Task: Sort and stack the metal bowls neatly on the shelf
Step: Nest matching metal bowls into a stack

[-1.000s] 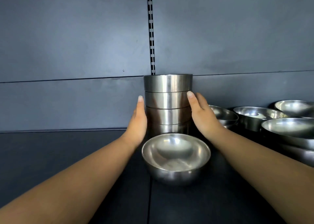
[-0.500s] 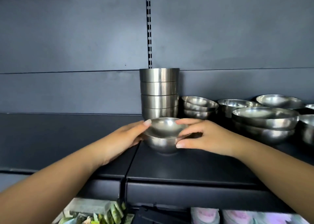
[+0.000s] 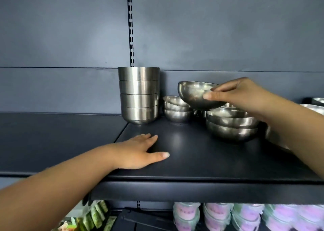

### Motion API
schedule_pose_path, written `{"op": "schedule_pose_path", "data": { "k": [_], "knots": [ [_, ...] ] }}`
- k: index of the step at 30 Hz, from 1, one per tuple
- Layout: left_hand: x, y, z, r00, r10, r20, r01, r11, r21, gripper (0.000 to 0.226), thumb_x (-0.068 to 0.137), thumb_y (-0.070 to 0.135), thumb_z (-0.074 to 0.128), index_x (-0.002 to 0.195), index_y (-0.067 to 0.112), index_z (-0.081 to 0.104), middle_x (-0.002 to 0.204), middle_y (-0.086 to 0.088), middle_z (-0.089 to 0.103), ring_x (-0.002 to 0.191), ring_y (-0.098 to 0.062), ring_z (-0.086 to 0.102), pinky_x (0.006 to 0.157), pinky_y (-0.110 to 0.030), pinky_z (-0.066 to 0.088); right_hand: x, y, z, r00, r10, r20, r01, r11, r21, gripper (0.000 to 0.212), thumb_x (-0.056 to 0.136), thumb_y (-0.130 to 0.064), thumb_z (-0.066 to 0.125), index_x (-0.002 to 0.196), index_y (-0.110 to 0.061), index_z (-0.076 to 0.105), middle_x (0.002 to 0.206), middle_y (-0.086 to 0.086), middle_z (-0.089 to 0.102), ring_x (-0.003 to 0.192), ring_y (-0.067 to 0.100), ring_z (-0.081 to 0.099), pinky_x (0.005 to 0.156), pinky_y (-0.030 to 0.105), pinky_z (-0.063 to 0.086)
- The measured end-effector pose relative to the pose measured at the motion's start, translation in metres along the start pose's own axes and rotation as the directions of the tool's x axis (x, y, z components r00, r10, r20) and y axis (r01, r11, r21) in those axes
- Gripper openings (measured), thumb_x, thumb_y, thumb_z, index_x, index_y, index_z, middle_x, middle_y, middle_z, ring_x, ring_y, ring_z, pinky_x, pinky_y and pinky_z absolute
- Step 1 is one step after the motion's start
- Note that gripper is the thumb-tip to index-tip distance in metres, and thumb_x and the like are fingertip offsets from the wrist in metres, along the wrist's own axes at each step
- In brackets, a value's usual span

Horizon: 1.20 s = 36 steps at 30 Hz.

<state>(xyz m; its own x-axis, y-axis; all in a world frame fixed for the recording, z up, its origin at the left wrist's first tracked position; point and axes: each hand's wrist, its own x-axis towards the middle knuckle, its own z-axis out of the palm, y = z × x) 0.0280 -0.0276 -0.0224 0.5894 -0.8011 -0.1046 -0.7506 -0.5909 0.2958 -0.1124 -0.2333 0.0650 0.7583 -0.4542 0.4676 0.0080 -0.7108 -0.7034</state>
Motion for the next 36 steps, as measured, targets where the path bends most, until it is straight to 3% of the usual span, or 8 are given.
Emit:
{"op": "schedule_pose_path", "data": {
  "k": [3,6,10,16,19,25,30,36],
  "knots": [
    [0.005,0.003,0.001,0.999,-0.034,0.017,0.034,0.999,0.043,0.079,0.077,0.076,0.026,0.146,0.040,0.008,0.158,0.011,0.000,0.145,-0.010,-0.005,0.114,-0.032,-0.001,0.029,0.003,0.008,0.997,0.074,-0.029,-0.075,0.997,-0.030,0.038,0.072,-0.032,0.074,0.092,0.000,0.070,0.084,0.012,0.066,0.072,0.014,0.052,0.065,0.022,0.041],
    [0.007,0.001,0.007,1.000,-0.028,-0.008,0.028,0.999,0.038,0.079,0.074,0.078,0.027,0.144,0.045,0.011,0.157,0.014,0.003,0.145,-0.009,-0.003,0.113,-0.030,0.000,0.056,0.007,0.028,0.993,0.103,-0.050,-0.108,0.989,-0.105,0.027,0.076,-0.034,0.071,0.086,-0.009,0.069,0.078,0.001,0.058,0.073,0.012,0.050,0.048,0.016,0.037],
    [0.011,0.001,0.013,0.999,0.002,-0.043,0.000,0.999,0.045,0.078,0.074,0.079,0.028,0.143,0.046,0.012,0.157,0.015,0.004,0.145,-0.010,-0.002,0.114,-0.031,0.002,0.087,0.014,0.052,0.994,0.107,-0.025,-0.109,0.973,-0.202,0.037,0.077,-0.036,0.070,0.100,-0.008,0.068,0.091,0.004,0.059,0.082,0.016,0.053,0.070,0.021,0.035],
    [0.014,-0.003,0.013,0.997,0.034,-0.071,-0.030,0.998,0.056,0.077,0.076,0.077,0.025,0.144,0.043,0.015,0.157,0.013,0.008,0.145,-0.011,0.001,0.113,-0.030,0.004,0.104,0.023,0.077,0.980,0.197,-0.006,-0.187,0.921,-0.341,0.049,0.074,-0.046,0.068,0.100,-0.005,0.067,0.105,0.012,0.066,0.093,0.025,0.059,0.073,0.025,0.039],
    [0.021,-0.005,0.005,0.991,0.069,-0.116,-0.069,0.998,0.005,0.075,0.080,0.074,0.025,0.145,0.037,0.021,0.156,0.008,0.018,0.144,-0.013,0.013,0.111,-0.026,0.012,0.103,0.029,0.088,0.970,0.243,-0.003,-0.236,0.940,-0.246,0.048,0.076,-0.043,0.066,0.103,-0.003,0.064,0.104,0.013,0.062,0.090,0.026,0.055,0.071,0.027,0.039],
    [0.066,0.012,-0.018,0.930,0.054,-0.364,-0.180,0.929,-0.322,0.070,0.087,0.057,0.043,0.146,0.025,0.024,0.152,0.000,0.032,0.138,-0.016,0.032,0.107,-0.024,0.024,0.097,0.031,0.098,0.903,0.391,-0.178,-0.358,0.914,0.189,0.071,0.084,-0.050,0.051,0.138,-0.007,0.034,0.145,0.015,0.035,0.133,0.032,0.033,0.109,0.041,0.029],
    [0.096,0.026,-0.021,0.897,0.047,-0.440,-0.225,0.905,-0.362,0.076,0.087,0.050,0.049,0.148,0.017,0.017,0.155,-0.001,0.024,0.140,-0.016,0.027,0.108,-0.023,0.023,0.082,0.041,0.110,0.877,0.367,-0.309,-0.233,0.889,0.395,0.062,0.090,-0.043,0.045,0.137,-0.004,0.035,0.144,0.013,0.035,0.132,0.029,0.035,0.110,0.038,0.027],
    [0.111,0.025,-0.014,0.886,0.031,-0.462,-0.219,0.906,-0.361,0.083,0.085,0.046,0.056,0.148,0.012,0.014,0.156,-0.002,0.020,0.142,-0.016,0.022,0.109,-0.022,0.019,0.079,0.046,0.102,0.889,0.403,-0.217,-0.279,0.853,0.442,0.066,0.090,-0.051,0.039,0.140,-0.009,0.030,0.146,0.010,0.035,0.132,0.028,0.034,0.102,0.035,0.027]
  ]
}}
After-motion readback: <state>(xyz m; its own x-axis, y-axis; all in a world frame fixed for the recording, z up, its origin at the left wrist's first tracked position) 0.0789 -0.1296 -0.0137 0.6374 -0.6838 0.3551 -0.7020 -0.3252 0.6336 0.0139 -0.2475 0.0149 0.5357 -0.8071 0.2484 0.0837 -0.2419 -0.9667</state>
